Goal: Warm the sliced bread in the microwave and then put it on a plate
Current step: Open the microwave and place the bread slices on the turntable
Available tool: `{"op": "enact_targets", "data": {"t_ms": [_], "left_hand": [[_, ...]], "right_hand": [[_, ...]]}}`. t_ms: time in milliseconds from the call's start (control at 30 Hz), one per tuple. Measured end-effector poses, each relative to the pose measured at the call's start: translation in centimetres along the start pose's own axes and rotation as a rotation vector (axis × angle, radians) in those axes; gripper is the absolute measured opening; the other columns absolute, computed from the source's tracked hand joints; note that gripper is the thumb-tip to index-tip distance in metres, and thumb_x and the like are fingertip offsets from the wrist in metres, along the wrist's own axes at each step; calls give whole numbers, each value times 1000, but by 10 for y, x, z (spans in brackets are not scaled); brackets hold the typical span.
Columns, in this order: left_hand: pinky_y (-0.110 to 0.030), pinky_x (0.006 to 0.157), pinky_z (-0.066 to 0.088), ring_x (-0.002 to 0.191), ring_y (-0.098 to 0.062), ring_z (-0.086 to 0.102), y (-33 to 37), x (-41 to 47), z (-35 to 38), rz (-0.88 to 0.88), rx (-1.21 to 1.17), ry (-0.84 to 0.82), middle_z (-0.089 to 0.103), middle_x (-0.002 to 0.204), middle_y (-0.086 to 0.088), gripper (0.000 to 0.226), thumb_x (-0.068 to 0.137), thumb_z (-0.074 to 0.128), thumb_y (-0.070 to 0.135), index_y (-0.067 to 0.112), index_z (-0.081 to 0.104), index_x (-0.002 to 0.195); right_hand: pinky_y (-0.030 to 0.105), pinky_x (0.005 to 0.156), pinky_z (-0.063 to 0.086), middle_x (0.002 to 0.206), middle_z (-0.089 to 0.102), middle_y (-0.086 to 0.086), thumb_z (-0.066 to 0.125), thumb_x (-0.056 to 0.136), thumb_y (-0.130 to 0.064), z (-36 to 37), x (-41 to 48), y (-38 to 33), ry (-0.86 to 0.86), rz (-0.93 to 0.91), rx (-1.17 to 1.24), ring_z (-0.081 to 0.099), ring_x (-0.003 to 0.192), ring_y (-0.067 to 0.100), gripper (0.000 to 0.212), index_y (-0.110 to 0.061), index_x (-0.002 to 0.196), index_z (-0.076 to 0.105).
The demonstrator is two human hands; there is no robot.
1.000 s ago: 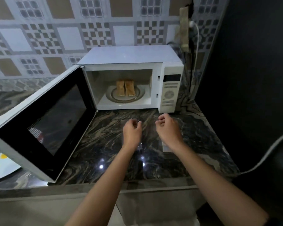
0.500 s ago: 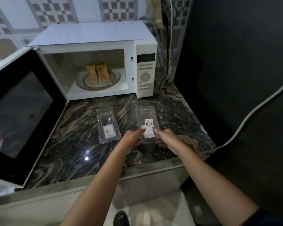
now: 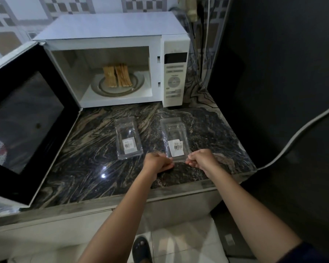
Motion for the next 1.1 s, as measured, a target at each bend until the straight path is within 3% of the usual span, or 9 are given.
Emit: {"op": "enact_targets", "data": {"t_ms": [100,200,267,400,533,700,800,933,1100], "left_hand": [[-27,69,59,65,-18,65,1,-2,-1,123,311,89,66,73,-10,13,81,69,7,5,63,71],[-20,59,50,63,-13,58,11,-20,-6,386,633,196,61,67,-1,24,84,67,29,12,61,69],[-25,71,48,80,-15,58,19,-30,-15,542,630,308,62,87,-4,28,85,65,34,8,63,95],[-21,94,32,114,-15,43,37,-40,-45,743,530,568,46,126,-6,50,87,61,36,8,48,126],[-38,114,23,140,-28,22,45,-18,-77,634,516,678,27,149,-15,89,80,66,47,3,23,144],[-47,117,19,146,-29,10,49,15,-86,415,546,572,8,158,-11,123,63,75,59,9,2,149],[-54,111,30,142,-33,23,49,30,-88,368,528,505,23,154,-13,128,50,83,57,18,10,148],[-52,99,46,125,-34,48,46,36,-89,383,575,470,46,141,-12,108,53,85,47,22,27,140],[-44,101,42,128,-35,42,53,33,-92,414,674,427,33,146,-15,105,59,86,35,28,24,143]], "right_hand": [[20,53,46,62,62,9,52,88,3,-1,-2,-1,54,-26,-36,55,53,14,20,-3,69,57],[25,52,45,70,66,9,57,87,-8,-2,-8,-5,222,-171,-332,57,58,15,11,-1,80,62],[25,61,38,87,67,10,57,90,-22,-3,-12,-8,334,-302,-556,56,72,19,18,-5,87,63],[33,91,41,131,51,12,55,89,-43,3,-14,-15,320,-398,-522,49,118,27,53,-6,126,49],[40,114,25,154,21,12,66,77,-53,18,-10,-23,200,-359,-452,21,142,27,96,-7,148,18],[45,116,19,158,6,9,76,65,-55,33,2,-32,114,-292,-448,10,145,28,121,-13,150,0],[42,113,25,158,11,10,78,67,-48,38,9,-33,107,-278,-469,17,143,29,119,-12,150,0],[35,96,41,142,38,13,78,69,-43,40,10,-33,167,-348,-520,41,127,30,95,-8,140,26],[32,81,43,135,34,12,82,61,-47,37,3,-39,215,-414,-668,46,118,29,92,-17,132,31]]}}
Point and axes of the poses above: each hand's wrist, its own x-axis towards the middle knuckle, its own z-axis out of the palm, y = z × x, the point moved 2 cm from there along x, towards the middle knuckle
